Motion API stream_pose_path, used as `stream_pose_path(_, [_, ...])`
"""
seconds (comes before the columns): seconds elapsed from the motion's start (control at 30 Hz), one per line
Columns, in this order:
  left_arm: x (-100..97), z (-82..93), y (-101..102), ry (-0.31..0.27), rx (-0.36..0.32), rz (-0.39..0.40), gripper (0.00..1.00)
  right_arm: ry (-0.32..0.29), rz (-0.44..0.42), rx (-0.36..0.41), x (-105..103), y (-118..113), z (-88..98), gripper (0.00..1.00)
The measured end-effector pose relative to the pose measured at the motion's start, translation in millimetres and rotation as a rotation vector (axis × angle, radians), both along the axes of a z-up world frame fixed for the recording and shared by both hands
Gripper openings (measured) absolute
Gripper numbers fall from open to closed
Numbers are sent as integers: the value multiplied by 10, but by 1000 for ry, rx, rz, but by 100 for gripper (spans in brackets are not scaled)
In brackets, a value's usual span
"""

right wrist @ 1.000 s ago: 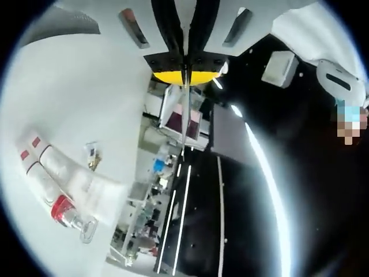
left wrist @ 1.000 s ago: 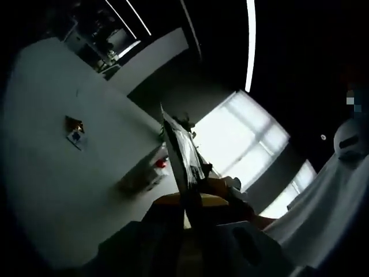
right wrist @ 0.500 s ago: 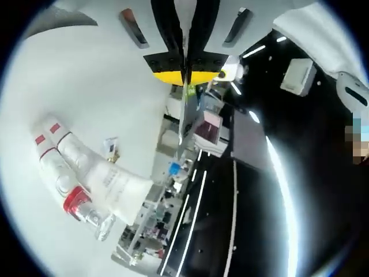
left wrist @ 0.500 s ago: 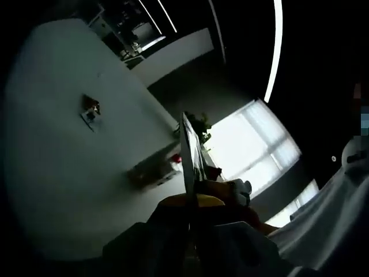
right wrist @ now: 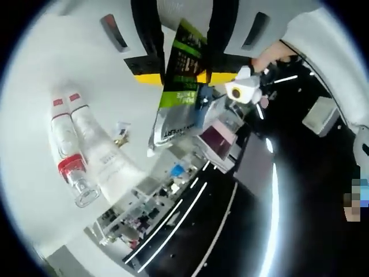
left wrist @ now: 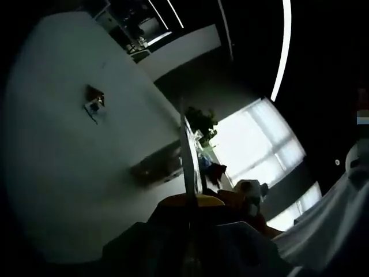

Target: Arrange the skincare products in the storage area until every visible bottle or jar stands upright without overlapping.

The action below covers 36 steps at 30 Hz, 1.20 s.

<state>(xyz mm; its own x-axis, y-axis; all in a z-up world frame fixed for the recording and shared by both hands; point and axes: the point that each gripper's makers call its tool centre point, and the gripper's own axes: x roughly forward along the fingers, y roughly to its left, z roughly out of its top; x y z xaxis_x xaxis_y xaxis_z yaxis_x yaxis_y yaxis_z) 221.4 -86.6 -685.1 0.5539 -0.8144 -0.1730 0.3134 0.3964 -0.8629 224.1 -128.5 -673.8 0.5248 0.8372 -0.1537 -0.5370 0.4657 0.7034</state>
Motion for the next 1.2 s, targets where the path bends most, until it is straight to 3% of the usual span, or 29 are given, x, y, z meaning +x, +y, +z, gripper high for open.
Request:
stream_pose_path(0.17, [74,-120,-2,17,42,11,1,-41,32,-114,-5,-5,-80,54])
stream_pose_path(0.27, [113,-190,-3,35,47,20,1,-55,51,-158,-1,-3,-121,61])
stream_pose_path(1.2, [398,-744,-95,140,125,59,1,-53,40,-354,56,-192,-424,92])
